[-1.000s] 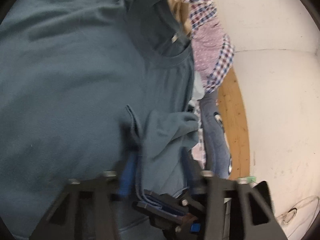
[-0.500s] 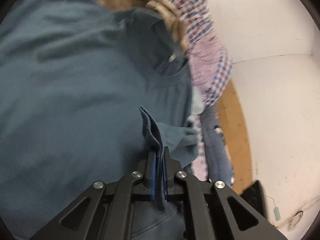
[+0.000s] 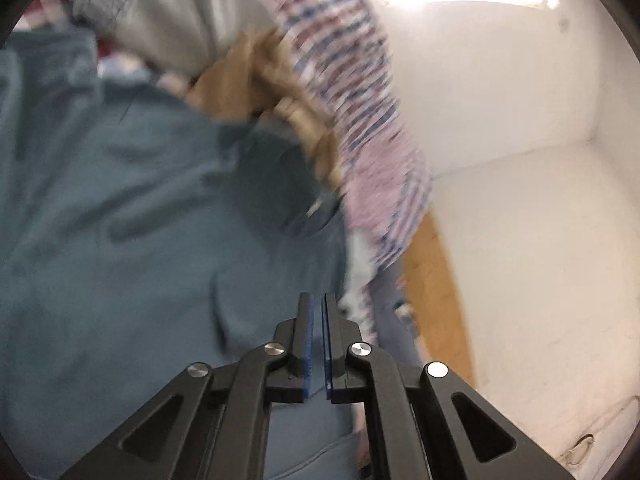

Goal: Fold clothes

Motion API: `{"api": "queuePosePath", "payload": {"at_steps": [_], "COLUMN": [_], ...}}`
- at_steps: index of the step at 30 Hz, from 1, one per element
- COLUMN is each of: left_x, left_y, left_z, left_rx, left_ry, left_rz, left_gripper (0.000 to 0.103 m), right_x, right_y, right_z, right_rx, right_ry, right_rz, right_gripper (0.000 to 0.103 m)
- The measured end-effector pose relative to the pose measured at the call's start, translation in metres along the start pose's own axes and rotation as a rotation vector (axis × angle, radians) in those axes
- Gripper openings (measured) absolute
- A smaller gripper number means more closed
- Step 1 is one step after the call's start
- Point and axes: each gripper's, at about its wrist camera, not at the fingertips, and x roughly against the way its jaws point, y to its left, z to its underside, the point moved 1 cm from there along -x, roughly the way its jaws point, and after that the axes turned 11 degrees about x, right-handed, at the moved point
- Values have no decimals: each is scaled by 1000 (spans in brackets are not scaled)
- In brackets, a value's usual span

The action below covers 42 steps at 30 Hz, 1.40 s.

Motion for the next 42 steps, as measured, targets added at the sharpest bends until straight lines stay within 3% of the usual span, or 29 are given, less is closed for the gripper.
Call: {"api": "queuePosePath", "payload": {"at_steps": [3, 6, 7, 8, 10, 11, 19, 22, 26, 35, 40, 42], "left_x": [-18, -27, -29, -28, -25, -24, -26, -28, -28, -40, -49, -50], "left_y": [8, 13, 14, 15, 17, 18, 20, 19, 21, 17, 17, 18], "left_z": [9, 15, 17, 17, 18, 18, 20, 21, 20, 32, 36, 35], "left_rx": [19, 32, 34, 39, 48, 53, 67, 65, 78, 60, 68, 81], "left_ry": [61, 93, 98, 95, 88, 85, 115, 132, 151, 199, 199, 187], "left_rz": [-59, -80, -84, -79, -67, -61, -60, -64, -68, -84, -53, -35], "left_gripper": [3, 15, 27, 44, 61, 63, 63, 63, 63, 63, 62, 56], "right_x": [6, 6, 5, 3, -3, -6, -35, -51, -52, -27, -24, -25], "right_y": [35, 94, 112, 131, 164, 177, 225, 229, 221, 202, 219, 219], "right_z": [-19, -39, -43, -47, -52, -54, -67, -68, -72, -89, -83, -80], "right_rx": [48, 164, 200, 235, 292, 309, 333, 338, 288, 173, 228, 232], "right_ry": [-59, -106, -112, -114, -115, -113, -59, -8, -16, -117, -101, -91], "right_rz": [-77, -199, -234, -266, -326, -348, -406, -376, -376, -453, -506, -511], "right_gripper": [43, 43, 43, 43, 42, 42, 40, 29, 5, 4, 4, 6]}}
